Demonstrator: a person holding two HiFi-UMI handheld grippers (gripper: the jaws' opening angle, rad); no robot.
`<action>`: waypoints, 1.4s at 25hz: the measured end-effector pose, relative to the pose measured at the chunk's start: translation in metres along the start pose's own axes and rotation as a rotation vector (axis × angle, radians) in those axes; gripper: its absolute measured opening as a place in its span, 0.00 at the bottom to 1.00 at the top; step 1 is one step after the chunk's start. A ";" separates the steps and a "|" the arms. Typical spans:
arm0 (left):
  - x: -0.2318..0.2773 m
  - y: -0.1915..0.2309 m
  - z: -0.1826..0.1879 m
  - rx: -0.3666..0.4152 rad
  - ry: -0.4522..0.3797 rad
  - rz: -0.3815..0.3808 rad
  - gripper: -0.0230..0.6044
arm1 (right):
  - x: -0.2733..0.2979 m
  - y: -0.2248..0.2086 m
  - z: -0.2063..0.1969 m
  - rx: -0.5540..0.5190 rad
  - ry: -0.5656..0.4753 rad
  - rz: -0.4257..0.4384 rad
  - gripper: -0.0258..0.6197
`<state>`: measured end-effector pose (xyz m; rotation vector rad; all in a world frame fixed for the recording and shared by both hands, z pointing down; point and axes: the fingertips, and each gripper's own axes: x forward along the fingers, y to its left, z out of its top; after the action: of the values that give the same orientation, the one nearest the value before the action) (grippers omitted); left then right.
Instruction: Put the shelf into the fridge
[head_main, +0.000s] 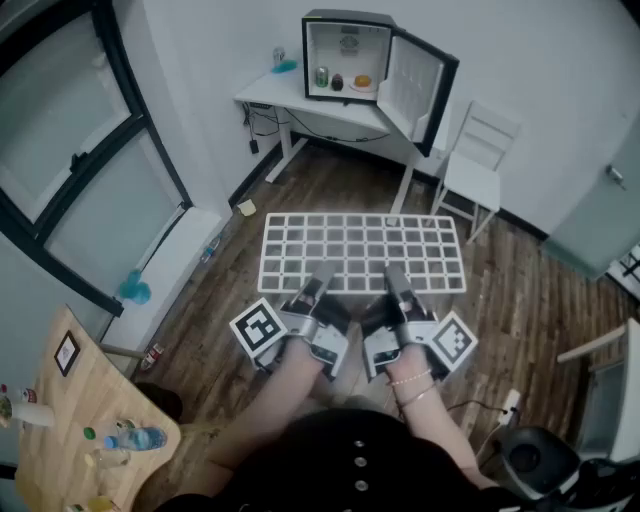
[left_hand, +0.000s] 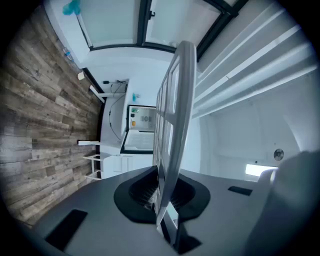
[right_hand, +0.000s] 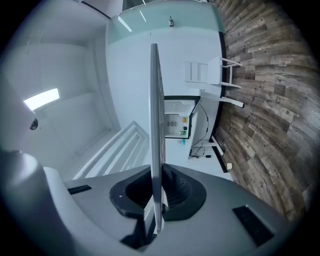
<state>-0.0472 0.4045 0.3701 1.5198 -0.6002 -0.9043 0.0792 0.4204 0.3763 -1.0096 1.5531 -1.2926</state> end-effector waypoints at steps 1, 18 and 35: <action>0.000 0.001 0.001 -0.002 -0.003 0.001 0.09 | 0.001 0.000 0.000 -0.005 0.001 -0.001 0.09; 0.002 0.006 0.002 0.006 -0.014 -0.015 0.09 | 0.004 -0.003 0.002 -0.029 0.011 0.012 0.09; 0.044 0.029 -0.022 -0.002 -0.018 -0.020 0.09 | 0.014 -0.020 0.051 -0.028 0.040 0.005 0.09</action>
<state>-0.0006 0.3768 0.3896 1.5199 -0.5981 -0.9349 0.1244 0.3892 0.3896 -1.0024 1.6068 -1.2985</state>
